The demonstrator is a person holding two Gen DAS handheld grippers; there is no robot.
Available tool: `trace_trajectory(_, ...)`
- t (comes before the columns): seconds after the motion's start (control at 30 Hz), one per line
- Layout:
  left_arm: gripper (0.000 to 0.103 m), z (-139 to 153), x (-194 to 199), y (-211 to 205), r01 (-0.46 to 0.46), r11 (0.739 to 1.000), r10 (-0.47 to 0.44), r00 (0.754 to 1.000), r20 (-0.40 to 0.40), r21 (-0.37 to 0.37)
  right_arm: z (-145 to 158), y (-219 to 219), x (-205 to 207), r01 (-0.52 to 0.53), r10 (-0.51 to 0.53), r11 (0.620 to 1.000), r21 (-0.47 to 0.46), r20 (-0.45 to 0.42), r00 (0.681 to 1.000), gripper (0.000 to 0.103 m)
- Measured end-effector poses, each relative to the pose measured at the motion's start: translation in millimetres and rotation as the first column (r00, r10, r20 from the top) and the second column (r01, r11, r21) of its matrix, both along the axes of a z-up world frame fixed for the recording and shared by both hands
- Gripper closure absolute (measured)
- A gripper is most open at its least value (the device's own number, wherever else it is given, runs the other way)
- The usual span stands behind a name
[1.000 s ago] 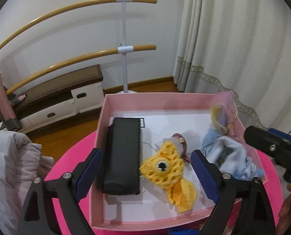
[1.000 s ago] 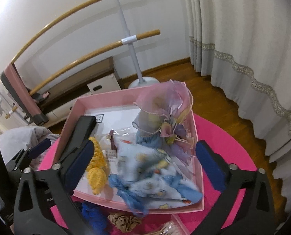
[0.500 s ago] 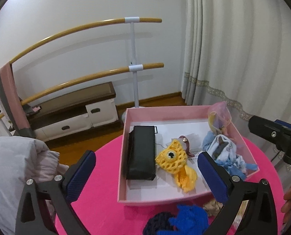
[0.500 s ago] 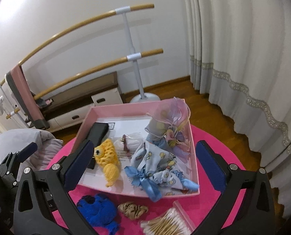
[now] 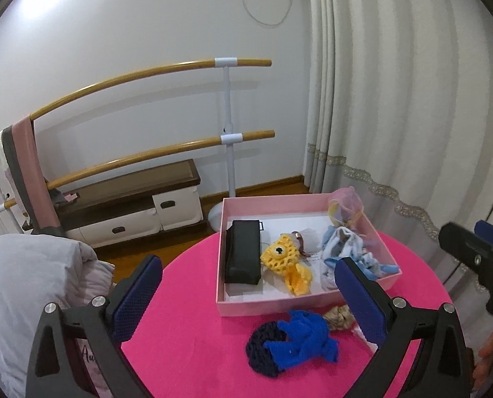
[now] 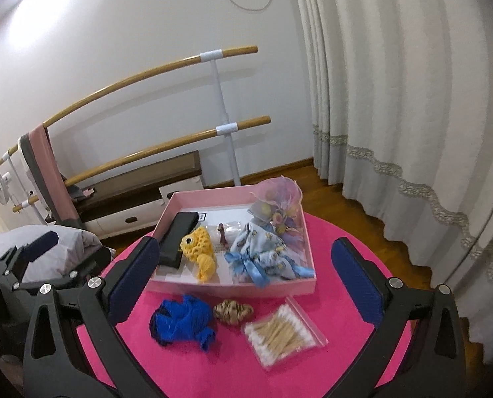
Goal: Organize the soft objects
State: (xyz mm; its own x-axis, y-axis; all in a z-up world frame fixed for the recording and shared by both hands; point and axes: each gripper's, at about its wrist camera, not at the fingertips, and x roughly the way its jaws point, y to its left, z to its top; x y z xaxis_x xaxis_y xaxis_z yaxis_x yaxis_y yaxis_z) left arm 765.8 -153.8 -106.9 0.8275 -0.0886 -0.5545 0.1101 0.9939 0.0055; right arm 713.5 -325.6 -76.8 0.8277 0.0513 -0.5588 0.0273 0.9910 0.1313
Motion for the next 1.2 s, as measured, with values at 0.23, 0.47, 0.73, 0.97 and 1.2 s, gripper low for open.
trace_trajectory(0.23, 0.0, 13, -45, 9, 0.006, 1.0, -0.005, 1.0, 0.023, -0.024, 4, 1, -46, 0.034, -0.033, 0.999, -0.014, 0.036, 0.999, 0.0)
trace_trajectory(0.47, 0.0, 18, -82, 13, 0.008, 1.0, -0.007, 1.0, 0.026, -0.03, 0, 3, -80, 0.049, -0.049, 0.999, -0.012, 0.043, 0.998, 0.0)
trace_trajectory(0.73, 0.0, 19, -119, 19, 0.008, 0.999, -0.008, 1.0, 0.002, -0.042, -9, 7, -101, 0.046, -0.046, 0.999, -0.013, 0.032, 0.998, 0.0)
trace_trajectory(0.97, 0.0, 20, -139, 21, -0.002, 0.999, 0.001, 1.0, -0.016, -0.048, -11, 11, -112, 0.037, -0.036, 0.999, -0.021, 0.032, 0.999, 0.0)
trace_trajectory(1.2, 0.0, 19, -145, 30, -0.021, 0.998, 0.018, 0.999, -0.04, -0.055, -16, 15, -117, 0.025, -0.024, 0.999, -0.023, 0.022, 0.999, 0.0)
